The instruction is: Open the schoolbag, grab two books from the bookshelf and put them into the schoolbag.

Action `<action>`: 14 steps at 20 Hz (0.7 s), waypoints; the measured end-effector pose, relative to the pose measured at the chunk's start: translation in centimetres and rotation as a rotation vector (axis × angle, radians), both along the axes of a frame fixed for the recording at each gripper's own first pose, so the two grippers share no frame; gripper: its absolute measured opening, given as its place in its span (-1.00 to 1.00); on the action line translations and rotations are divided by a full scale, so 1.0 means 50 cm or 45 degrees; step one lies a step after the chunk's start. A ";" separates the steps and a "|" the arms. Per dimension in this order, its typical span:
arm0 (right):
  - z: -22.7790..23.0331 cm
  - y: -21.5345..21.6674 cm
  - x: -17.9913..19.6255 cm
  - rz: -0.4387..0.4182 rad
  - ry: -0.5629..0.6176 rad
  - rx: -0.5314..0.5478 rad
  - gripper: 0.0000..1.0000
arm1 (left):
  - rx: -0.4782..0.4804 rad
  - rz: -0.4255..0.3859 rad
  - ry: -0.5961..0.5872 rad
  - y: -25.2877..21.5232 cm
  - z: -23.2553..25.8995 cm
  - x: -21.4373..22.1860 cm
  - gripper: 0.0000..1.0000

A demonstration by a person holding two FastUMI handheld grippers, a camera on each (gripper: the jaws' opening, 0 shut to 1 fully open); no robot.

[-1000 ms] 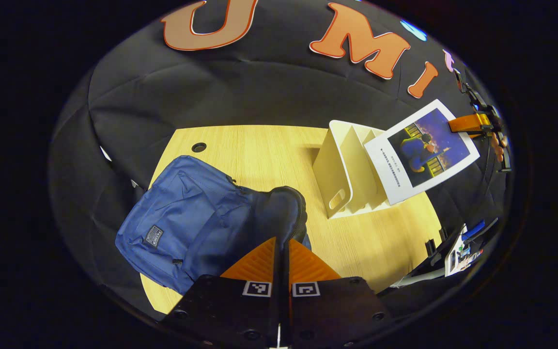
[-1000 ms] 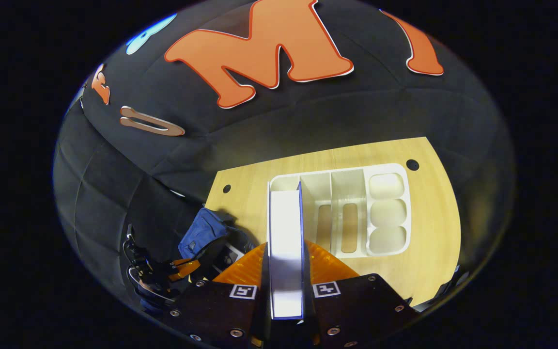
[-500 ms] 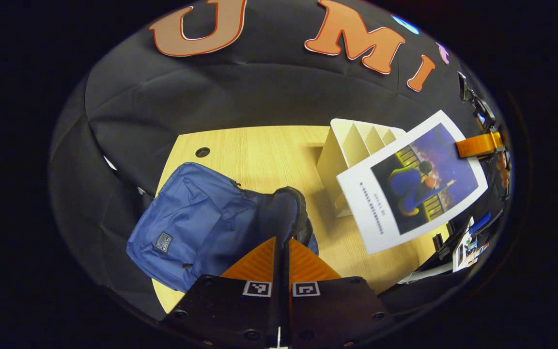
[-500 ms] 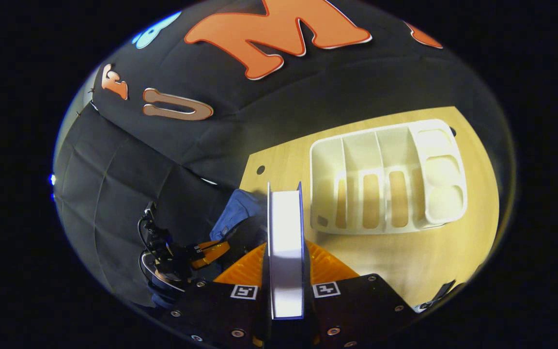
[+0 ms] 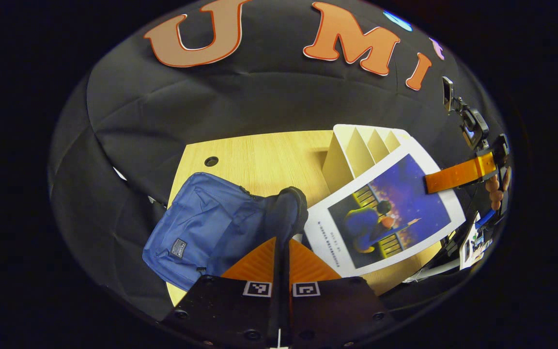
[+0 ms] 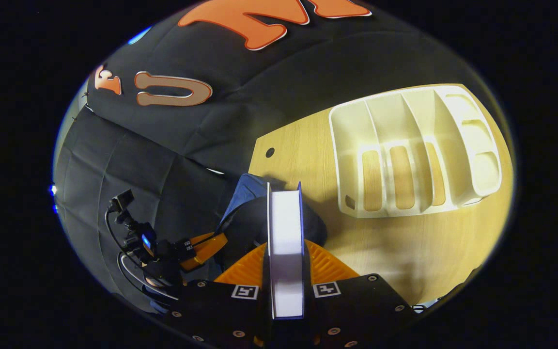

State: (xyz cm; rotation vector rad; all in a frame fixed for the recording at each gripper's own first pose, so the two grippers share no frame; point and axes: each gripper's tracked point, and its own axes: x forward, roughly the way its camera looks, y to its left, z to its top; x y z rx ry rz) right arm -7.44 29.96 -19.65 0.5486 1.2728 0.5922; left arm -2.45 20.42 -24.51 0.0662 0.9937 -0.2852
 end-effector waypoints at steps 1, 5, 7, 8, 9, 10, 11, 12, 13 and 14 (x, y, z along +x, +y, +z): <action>-0.006 0.022 -0.005 -0.030 0.025 0.034 -0.48 | 0.004 -0.006 -0.004 -0.002 0.003 -0.001 -0.96; -0.051 0.081 -0.025 -0.119 0.100 0.099 -0.48 | 0.009 -0.020 -0.010 0.003 0.005 0.000 -0.96; -0.082 0.102 -0.028 -0.194 0.155 0.132 -0.48 | 0.011 -0.029 -0.011 0.002 0.007 0.002 -0.96; -0.092 0.112 -0.027 -0.244 0.199 0.156 -0.48 | 0.012 -0.039 -0.008 0.001 0.007 0.001 -0.96; -0.105 0.119 -0.030 -0.287 0.227 0.173 -0.48 | 0.014 -0.048 -0.009 -0.002 0.009 0.002 -0.96; -0.123 0.127 -0.031 -0.319 0.244 0.181 -0.48 | 0.016 -0.057 -0.009 -0.002 0.007 0.004 -0.96; -0.139 0.136 -0.030 -0.345 0.254 0.179 -0.48 | 0.017 -0.063 -0.008 -0.002 0.007 0.003 -0.96; -0.152 0.146 -0.030 -0.360 0.253 0.183 -0.48 | 0.016 -0.073 -0.007 -0.004 0.008 0.003 -0.96; -0.157 0.154 -0.024 -0.398 0.241 0.195 -0.48 | 0.014 -0.082 -0.005 -0.006 0.008 0.005 -0.96; -0.156 0.166 -0.018 -0.404 0.230 0.212 -0.48 | 0.011 -0.093 -0.004 -0.008 0.010 0.003 -0.96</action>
